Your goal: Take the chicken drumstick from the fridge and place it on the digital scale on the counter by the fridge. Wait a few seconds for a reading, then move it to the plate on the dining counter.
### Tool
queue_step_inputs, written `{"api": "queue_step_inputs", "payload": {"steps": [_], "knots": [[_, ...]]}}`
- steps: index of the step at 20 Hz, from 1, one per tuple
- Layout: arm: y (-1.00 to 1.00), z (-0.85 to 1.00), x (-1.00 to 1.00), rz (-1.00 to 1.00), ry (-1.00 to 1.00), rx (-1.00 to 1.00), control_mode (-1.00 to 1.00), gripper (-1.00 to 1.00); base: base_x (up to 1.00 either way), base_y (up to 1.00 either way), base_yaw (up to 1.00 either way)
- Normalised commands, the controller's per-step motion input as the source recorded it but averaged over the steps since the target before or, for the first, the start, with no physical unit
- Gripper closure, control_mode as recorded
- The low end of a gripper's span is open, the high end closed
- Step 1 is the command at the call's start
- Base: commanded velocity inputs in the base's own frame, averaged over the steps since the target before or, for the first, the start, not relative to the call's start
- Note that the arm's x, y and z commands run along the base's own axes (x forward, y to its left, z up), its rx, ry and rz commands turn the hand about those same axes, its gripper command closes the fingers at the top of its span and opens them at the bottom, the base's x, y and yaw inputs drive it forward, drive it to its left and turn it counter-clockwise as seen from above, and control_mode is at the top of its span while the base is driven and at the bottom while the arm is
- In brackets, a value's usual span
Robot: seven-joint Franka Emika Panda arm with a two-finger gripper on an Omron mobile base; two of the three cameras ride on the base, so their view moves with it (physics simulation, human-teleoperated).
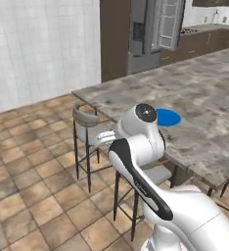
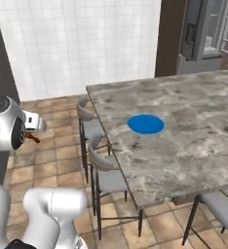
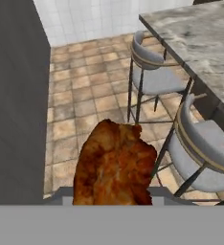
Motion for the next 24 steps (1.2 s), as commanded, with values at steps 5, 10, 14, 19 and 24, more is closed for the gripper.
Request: {"api": "queue_step_inputs", "payload": {"steps": [5,10,14,19,24], "knots": [[0.00,0.00,0.00,0.00,0.00,0.00,1.00,1.00,0.39,0.65,-0.70],[0.00,0.00,0.00,0.00,0.00,0.00,1.00,1.00,0.36,0.65,-0.69],[0.00,0.00,0.00,0.00,0.00,0.00,1.00,1.00,0.35,0.65,-0.70],[0.00,0.00,0.00,0.00,0.00,0.00,1.00,1.00,0.29,0.61,-0.71],[0.00,0.00,0.00,0.00,0.00,0.00,1.00,1.00,0.24,0.57,-0.72]]}}
